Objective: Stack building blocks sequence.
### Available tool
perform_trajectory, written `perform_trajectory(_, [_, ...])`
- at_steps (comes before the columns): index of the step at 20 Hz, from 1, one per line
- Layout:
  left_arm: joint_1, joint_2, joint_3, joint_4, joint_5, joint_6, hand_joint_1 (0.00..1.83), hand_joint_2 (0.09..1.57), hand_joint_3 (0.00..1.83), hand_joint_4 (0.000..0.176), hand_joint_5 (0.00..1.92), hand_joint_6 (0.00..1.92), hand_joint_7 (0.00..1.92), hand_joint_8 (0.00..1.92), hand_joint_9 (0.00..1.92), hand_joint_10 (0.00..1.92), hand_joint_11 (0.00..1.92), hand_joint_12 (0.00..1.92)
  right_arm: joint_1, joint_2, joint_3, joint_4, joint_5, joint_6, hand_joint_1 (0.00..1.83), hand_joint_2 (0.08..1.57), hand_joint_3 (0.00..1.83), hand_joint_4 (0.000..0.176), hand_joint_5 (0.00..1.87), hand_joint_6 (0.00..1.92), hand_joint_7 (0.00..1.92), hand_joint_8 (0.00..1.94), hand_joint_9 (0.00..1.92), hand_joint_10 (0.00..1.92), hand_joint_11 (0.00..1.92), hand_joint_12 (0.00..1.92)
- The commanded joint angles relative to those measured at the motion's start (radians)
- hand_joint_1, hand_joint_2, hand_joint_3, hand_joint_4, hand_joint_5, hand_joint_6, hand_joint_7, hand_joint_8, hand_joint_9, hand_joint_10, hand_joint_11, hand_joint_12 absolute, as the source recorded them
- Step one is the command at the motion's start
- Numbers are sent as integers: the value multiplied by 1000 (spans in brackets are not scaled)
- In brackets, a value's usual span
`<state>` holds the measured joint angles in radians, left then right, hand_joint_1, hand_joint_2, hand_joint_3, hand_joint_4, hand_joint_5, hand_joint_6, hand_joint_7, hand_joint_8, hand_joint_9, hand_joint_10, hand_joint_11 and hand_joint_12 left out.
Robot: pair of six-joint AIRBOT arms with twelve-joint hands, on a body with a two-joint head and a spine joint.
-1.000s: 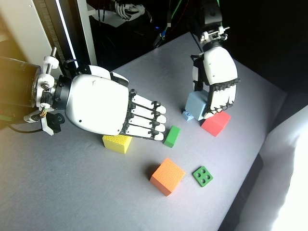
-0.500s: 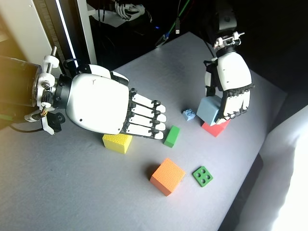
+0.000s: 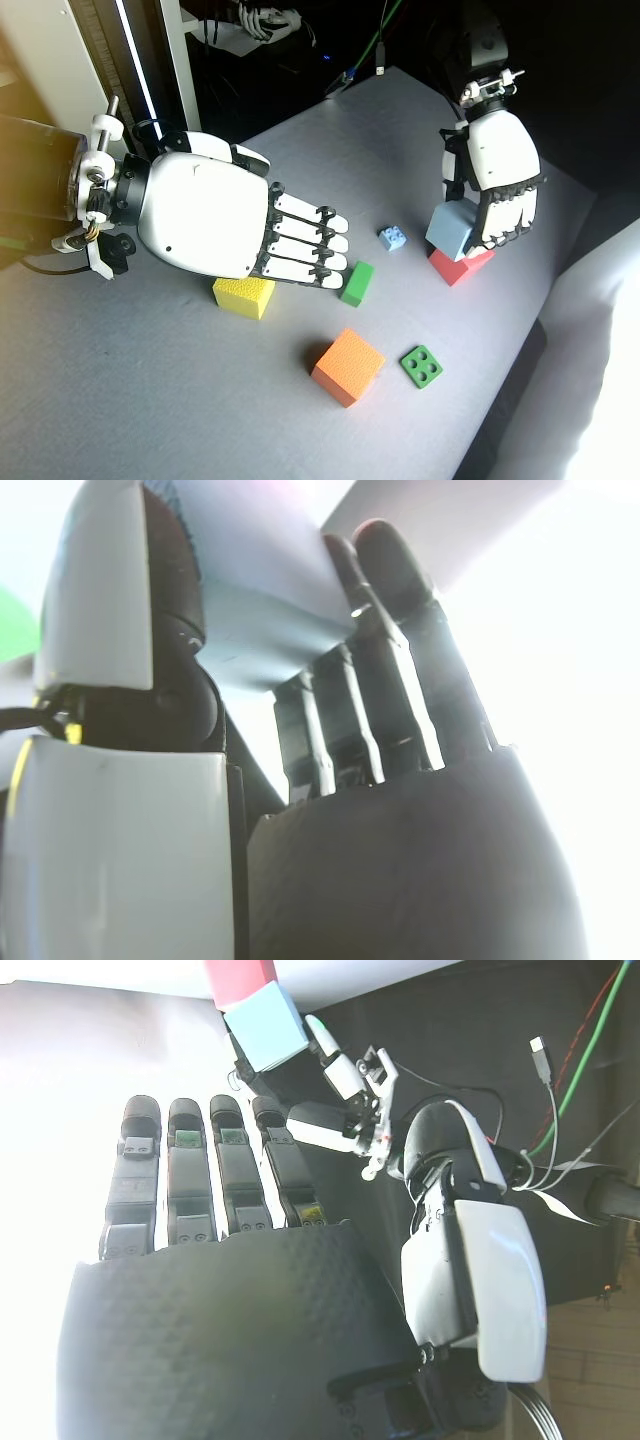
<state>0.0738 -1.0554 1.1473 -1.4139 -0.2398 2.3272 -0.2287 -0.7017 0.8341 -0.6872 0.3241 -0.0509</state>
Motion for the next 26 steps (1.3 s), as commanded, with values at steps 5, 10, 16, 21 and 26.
perform_trajectory(5, [-27,40,-13,-35,-35,98,1382,1122,0,0,891,909,1033,891,881,1370,488,1456,10,12,-6,25,88,1,59,1274,5,0,100,4,77,1,44,4,0,97])
perform_trajectory(10, [-38,38,29,0,3,98,1372,1149,0,0,791,1105,997,926,837,1406,418,1448,10,12,-6,25,88,1,43,1256,1,0,97,0,66,0,45,0,0,122])
perform_trajectory(16, [-47,13,94,17,50,98,1370,1150,1,0,808,1096,966,996,836,1382,419,1460,10,12,-6,25,89,1,9,1256,0,0,99,3,72,1,63,3,0,172])
perform_trajectory(21, [-48,-9,141,30,79,98,1374,1141,0,0,811,1071,992,939,861,1373,432,1433,10,12,-7,25,90,1,1,1254,0,0,118,1,91,3,70,2,0,203])
perform_trajectory(26, [-45,-18,158,35,87,97,1374,1145,0,0,795,1044,993,945,862,1405,465,1451,10,12,-7,25,91,1,21,1269,4,0,124,2,93,2,64,2,0,140])
